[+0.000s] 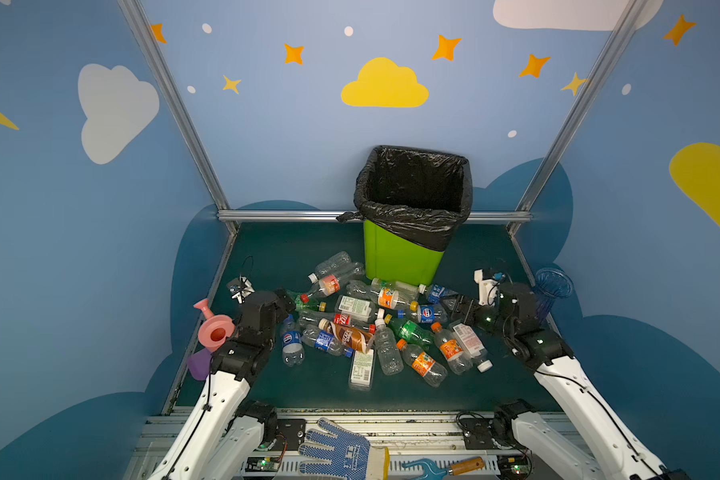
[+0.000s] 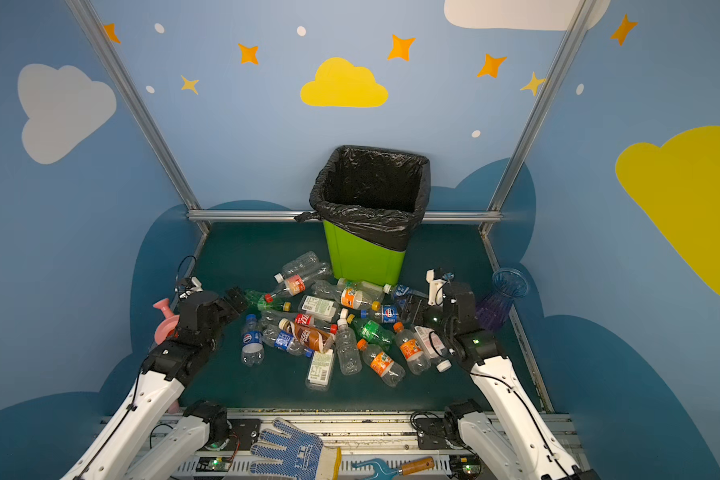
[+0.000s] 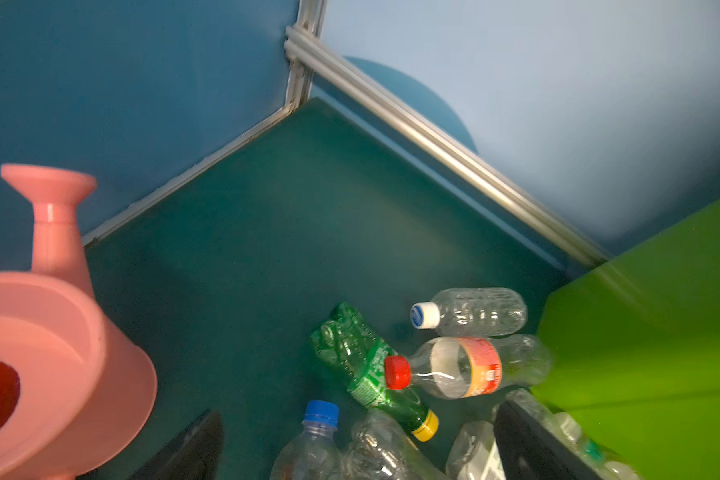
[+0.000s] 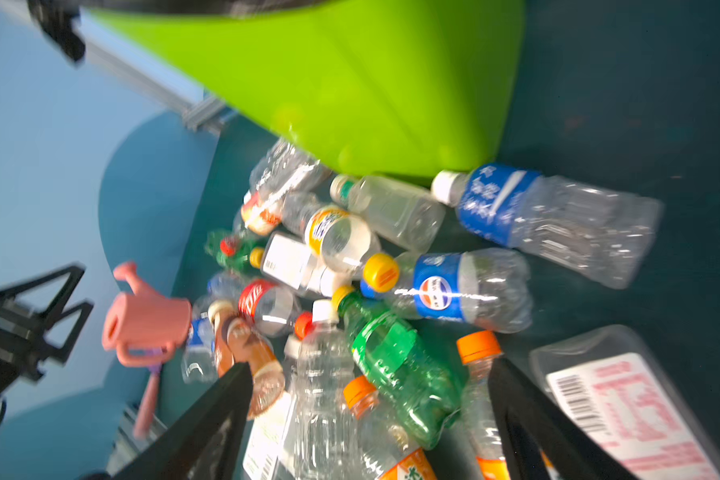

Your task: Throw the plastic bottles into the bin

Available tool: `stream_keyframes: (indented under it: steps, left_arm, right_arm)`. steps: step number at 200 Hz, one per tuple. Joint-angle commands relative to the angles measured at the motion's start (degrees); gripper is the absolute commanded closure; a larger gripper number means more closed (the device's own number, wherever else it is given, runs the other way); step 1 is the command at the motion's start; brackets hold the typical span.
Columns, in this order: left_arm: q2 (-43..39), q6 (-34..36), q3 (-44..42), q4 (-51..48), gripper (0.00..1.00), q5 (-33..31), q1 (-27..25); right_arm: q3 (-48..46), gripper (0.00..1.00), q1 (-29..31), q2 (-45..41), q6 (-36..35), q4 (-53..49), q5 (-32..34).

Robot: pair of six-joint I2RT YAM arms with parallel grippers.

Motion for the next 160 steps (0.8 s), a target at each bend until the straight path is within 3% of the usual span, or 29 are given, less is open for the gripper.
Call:
stream_keyframes:
  steps: [1,41,74,104,160]
  left_arm:
    - [2.20,-2.63,-0.91,0.16,0.00,2.84,1.90]
    - [4.49,-2.94,-2.59,1.21,0.00,3.47,3.55]
    - [5.53,-3.44,-4.77,2.66,0.00,3.96,5.00]
    - [6.72,-4.14,-5.49,2.67,0.00,5.32,6.59]
    - [5.25,-4.39,-6.13,1.54,0.00,5.18,7.83]
  right_arm:
    - [3.07,0.12,9.48,3.21,-3.13,1.73,10.38]
    - [11.41,0.13,27.61,17.95,-8.94,3.54,18.33]
    - [23.68,0.16,36.84,33.63,-14.95,-0.24,19.08]
    - [34.98,0.17,40.40,45.22,-19.49,-7.98,18.23]
    - [46.61,0.17,41.75,56.41,-25.52,-18.69,16.75]
